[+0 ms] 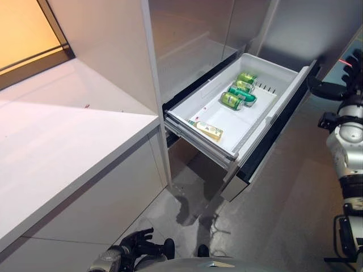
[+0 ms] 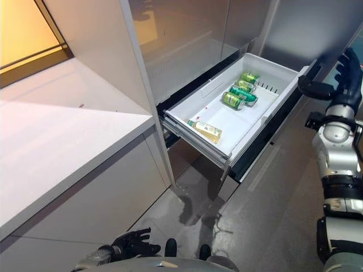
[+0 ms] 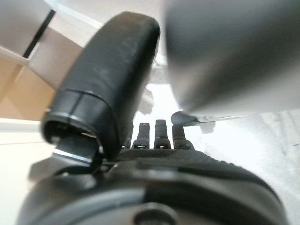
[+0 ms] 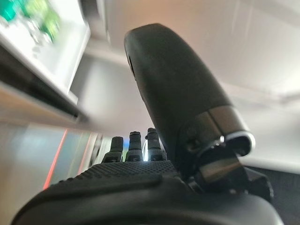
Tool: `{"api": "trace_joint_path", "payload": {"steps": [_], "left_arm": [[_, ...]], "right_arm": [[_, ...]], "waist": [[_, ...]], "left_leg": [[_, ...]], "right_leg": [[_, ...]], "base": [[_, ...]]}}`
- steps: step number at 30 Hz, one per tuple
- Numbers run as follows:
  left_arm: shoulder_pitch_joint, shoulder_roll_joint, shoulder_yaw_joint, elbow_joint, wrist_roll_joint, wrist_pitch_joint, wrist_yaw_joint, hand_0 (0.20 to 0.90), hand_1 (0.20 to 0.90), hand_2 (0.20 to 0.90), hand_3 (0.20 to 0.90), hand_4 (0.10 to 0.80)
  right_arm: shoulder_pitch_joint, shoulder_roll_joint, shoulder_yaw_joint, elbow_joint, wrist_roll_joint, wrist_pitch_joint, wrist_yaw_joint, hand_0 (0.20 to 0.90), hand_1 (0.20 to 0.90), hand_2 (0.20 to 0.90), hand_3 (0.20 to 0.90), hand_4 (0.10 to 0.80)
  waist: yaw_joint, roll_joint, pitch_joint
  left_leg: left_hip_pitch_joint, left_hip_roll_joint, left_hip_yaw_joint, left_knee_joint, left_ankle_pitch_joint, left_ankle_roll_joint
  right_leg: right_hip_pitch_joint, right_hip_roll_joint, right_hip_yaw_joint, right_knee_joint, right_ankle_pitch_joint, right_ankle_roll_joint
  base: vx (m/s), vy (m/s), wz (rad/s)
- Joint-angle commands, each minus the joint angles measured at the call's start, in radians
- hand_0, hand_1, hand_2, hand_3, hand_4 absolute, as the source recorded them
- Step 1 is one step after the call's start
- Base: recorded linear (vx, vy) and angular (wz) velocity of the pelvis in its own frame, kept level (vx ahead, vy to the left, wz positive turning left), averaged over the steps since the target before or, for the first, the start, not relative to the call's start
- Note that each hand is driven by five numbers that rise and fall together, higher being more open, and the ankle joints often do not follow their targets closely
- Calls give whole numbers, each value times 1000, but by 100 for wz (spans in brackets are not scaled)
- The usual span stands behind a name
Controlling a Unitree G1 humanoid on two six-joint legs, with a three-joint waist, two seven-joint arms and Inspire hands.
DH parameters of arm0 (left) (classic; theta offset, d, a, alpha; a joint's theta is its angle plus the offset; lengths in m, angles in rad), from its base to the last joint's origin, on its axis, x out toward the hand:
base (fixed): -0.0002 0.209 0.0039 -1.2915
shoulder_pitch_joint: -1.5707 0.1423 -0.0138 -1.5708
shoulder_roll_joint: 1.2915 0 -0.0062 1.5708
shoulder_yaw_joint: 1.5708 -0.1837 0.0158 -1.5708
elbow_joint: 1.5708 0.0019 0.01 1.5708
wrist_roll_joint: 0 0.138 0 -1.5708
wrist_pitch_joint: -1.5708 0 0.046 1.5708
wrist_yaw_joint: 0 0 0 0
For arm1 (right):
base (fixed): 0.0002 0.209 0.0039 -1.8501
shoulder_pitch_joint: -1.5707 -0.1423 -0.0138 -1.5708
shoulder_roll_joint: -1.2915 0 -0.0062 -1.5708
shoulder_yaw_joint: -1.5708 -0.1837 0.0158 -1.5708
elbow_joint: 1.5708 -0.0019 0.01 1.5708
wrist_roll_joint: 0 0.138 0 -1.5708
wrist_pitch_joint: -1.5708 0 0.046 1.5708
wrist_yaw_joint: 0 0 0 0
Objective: Put drinks into fridge and close the fridge
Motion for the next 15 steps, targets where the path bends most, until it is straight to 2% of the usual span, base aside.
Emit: {"api": "trace_joint_path", "payload": {"steps": [1, 4, 9, 13, 15], "left_arm": [[-9, 8, -43, 54, -10, -24, -3, 900, 900, 900, 900, 800], [-16, 15, -49, 26, -24, -23, 8, 900, 900, 900, 900, 800], [-150, 26, -64, -38, -128, -35, 71, 900, 900, 900, 900, 800], [-183, 14, -56, -74, -173, -44, 104, 900, 900, 900, 900, 800], [-190, 7, -51, -87, -195, -53, 118, 900, 900, 900, 900, 800]], "right_arm": [[-31, 22, -49, -31, 30, -167, -35, 900, 900, 900, 900, 800], [-30, 35, -53, 1, 90, -197, -43, 900, 900, 900, 900, 800], [-184, 58, -5, 61, 236, -286, -60, 900, 900, 900, 900, 800], [-239, 82, 6, 78, 344, -315, -26, 900, 900, 900, 900, 800], [-277, 101, 15, 94, 436, -301, 32, 900, 900, 900, 900, 800]], "waist": [[59, -28, -1], [73, -24, 51], [85, -5, 210], [87, 13, 252], [92, 26, 270]], "left_leg": [[-29, -22, -4, 251, -222, 9], [-84, -37, -21, 334, -248, 20], [-319, -62, -41, 502, -277, 49], [-425, -73, -37, 577, -285, 60], [-483, -81, -29, 618, -285, 61]], "right_leg": [[-59, -83, -12, 201, -67, 51], [-95, -90, -15, 262, -87, 48], [-309, -89, -11, 415, -111, 32], [-415, -87, -10, 494, -122, 20], [-479, -87, -12, 545, -127, 15]], "base": [[37, -28, 8], [-74, -46, 16], [-427, -36, 10], [-242, 44, 2], [-134, 89, -3]]}}
